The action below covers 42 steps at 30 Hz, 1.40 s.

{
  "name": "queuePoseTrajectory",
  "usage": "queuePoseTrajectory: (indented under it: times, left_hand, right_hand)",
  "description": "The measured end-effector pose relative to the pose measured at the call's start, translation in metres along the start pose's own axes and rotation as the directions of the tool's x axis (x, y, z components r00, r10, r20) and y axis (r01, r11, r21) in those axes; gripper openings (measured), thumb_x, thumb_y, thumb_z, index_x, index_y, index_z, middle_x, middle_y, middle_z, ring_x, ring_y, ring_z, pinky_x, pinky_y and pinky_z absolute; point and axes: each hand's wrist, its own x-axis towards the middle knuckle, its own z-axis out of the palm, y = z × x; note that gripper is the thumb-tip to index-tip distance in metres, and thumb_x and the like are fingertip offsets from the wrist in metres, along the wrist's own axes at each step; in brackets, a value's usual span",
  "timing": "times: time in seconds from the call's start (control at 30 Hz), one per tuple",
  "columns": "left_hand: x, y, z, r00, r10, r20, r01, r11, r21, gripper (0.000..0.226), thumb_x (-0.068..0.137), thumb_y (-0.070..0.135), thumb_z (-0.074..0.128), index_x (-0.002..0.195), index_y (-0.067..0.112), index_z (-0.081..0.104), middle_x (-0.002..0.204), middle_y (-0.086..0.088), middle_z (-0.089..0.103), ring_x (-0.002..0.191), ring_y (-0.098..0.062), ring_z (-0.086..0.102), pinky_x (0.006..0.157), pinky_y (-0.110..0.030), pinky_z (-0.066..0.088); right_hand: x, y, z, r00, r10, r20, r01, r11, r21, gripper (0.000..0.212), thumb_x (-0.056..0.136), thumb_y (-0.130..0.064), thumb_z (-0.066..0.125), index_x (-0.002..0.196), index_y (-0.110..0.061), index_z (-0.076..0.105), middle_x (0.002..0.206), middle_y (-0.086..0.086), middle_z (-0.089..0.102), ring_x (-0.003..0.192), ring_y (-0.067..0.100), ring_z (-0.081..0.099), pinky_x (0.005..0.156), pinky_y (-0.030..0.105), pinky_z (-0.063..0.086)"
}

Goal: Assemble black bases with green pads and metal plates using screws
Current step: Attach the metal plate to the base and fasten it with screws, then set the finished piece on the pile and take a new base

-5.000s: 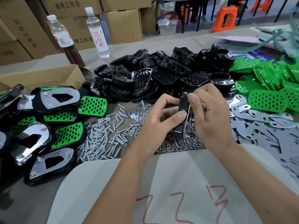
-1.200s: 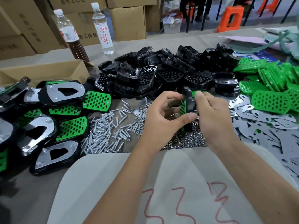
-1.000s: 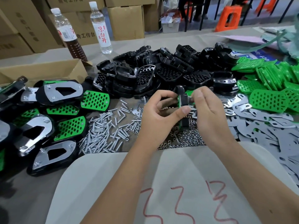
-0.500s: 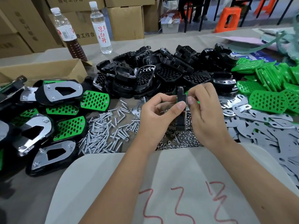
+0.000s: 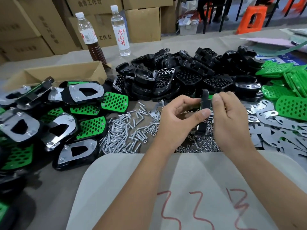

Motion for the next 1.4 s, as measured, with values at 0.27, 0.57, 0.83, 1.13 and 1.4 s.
queuePoseTrajectory:
  times: [0.27,0.57,0.83,1.13,1.4]
  left_hand:
    - [-0.003,0.035,-0.023,0.968,0.023,-0.25,-0.042,0.997,-0.072,0.041,0.089,0.0,0.079,0.124,0.016,0.067,0.117,-0.014,0.076,0.111,-0.024,0.073,0.095,-0.037,0.059]
    - [-0.035,0.091,-0.122,0.564,0.207,-0.8,-0.11,0.978,0.175,0.028,0.096,-0.001,0.066,0.119,0.013,0.075,0.112,-0.003,0.077,0.109,-0.015,0.072,0.096,-0.031,0.058]
    - [-0.053,0.128,-0.174,0.151,0.586,-0.797,0.319,0.734,0.6,0.03,0.083,0.012,0.058,0.105,0.028,0.07,0.119,-0.005,0.064,0.115,-0.024,0.056,0.094,-0.035,0.046]
    - [-0.003,0.073,-0.108,0.55,0.494,-0.673,0.117,0.752,0.648,0.017,0.078,0.003,0.058,0.083,0.015,0.07,0.087,0.002,0.068,0.089,-0.019,0.064,0.083,-0.036,0.051]
    - [0.077,0.04,-0.086,0.806,0.336,-0.486,0.195,0.625,0.756,0.021,0.078,0.003,0.058,0.088,0.016,0.073,0.094,-0.002,0.068,0.098,-0.025,0.06,0.082,-0.035,0.045]
  right_hand:
    - [-0.003,-0.027,0.029,0.956,0.09,0.28,-0.184,0.926,0.328,0.021,0.104,-0.051,0.043,0.1,-0.034,0.054,0.08,-0.022,0.057,0.077,-0.002,0.056,0.073,0.025,0.049]
    - [0.002,-0.107,0.144,0.824,-0.104,0.557,-0.16,0.9,0.405,0.054,0.086,-0.038,0.078,0.132,-0.032,0.05,0.119,-0.002,0.065,0.095,0.025,0.072,0.078,0.046,0.063]
    - [-0.011,-0.159,0.215,0.674,-0.445,0.59,0.514,0.856,0.058,0.03,0.098,-0.026,0.065,0.126,-0.018,0.072,0.135,0.01,0.051,0.125,0.03,0.05,0.099,0.036,0.045]
    - [0.059,-0.112,0.164,0.72,-0.345,0.601,0.431,0.902,0.001,0.019,0.092,-0.019,0.064,0.104,-0.014,0.078,0.092,0.001,0.072,0.091,0.013,0.066,0.077,0.024,0.043]
    - [0.185,-0.039,0.132,0.947,0.011,0.321,0.181,0.807,-0.561,0.02,0.092,-0.011,0.057,0.104,-0.011,0.073,0.103,0.013,0.073,0.097,0.031,0.065,0.08,0.035,0.053]
